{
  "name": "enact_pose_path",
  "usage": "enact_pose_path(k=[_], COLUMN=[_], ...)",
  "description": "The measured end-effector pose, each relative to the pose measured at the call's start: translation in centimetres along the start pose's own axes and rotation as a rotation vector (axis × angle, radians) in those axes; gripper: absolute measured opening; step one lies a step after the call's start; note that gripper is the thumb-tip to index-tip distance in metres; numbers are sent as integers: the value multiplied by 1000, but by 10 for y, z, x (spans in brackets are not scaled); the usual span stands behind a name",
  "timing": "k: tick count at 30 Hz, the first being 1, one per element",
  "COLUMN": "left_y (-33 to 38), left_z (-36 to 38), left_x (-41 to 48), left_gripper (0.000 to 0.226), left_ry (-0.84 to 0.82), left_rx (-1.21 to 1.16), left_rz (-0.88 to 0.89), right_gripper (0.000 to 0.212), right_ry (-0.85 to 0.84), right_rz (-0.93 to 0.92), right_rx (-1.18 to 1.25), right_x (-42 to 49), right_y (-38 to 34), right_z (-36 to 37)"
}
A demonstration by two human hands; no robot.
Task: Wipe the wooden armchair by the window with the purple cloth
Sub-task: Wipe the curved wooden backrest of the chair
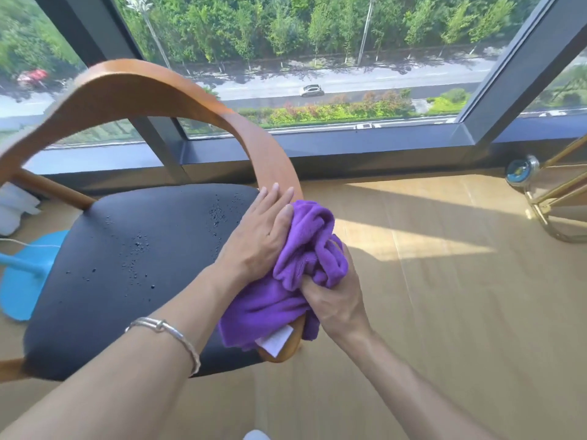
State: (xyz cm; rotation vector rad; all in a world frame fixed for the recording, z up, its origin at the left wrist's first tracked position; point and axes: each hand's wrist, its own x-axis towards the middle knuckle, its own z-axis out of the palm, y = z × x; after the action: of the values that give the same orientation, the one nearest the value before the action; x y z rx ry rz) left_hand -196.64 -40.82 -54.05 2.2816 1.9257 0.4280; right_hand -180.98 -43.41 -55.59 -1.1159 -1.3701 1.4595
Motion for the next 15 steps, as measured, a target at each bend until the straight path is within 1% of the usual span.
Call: enact_pose_path(k=[2, 4, 6, 7, 9, 10, 12, 14, 15], left_y=[2, 9, 5, 6, 3, 0, -2, -5, -2], left_z=[-10, -12, -2, -1, 3, 2, -2, -6, -11], left_x=[0, 7, 17, 21, 23, 22, 22, 27, 30], left_gripper=[52, 49, 36, 34, 35, 40, 45, 42, 43], left_ry=[-11, -16, -43, -54, 22, 11, 29, 46, 41], left_rx=[82, 45, -33, 1, 55, 30, -13, -134, -216], left_rz=[-70, -105, -3, 50, 130, 113, -17, -179, -280], right_gripper=[36, 33, 35, 35, 26, 25, 23, 18, 19], right_ry=[-47, -77, -57, -54, -86, -83, -37, 44, 96], right_rz=[2, 34, 16, -11, -82, -102, -79, -57, -70], right_rx=[-22, 14, 51, 84, 110, 96, 70, 49, 47], right_x=[-24, -45, -52, -49, -30, -15, 20, 50, 62], right_y=[9, 15, 17, 15, 10, 6, 0, -6, -8], right_z=[-2, -2, -2, -2, -2, -3, -4, -6, -9])
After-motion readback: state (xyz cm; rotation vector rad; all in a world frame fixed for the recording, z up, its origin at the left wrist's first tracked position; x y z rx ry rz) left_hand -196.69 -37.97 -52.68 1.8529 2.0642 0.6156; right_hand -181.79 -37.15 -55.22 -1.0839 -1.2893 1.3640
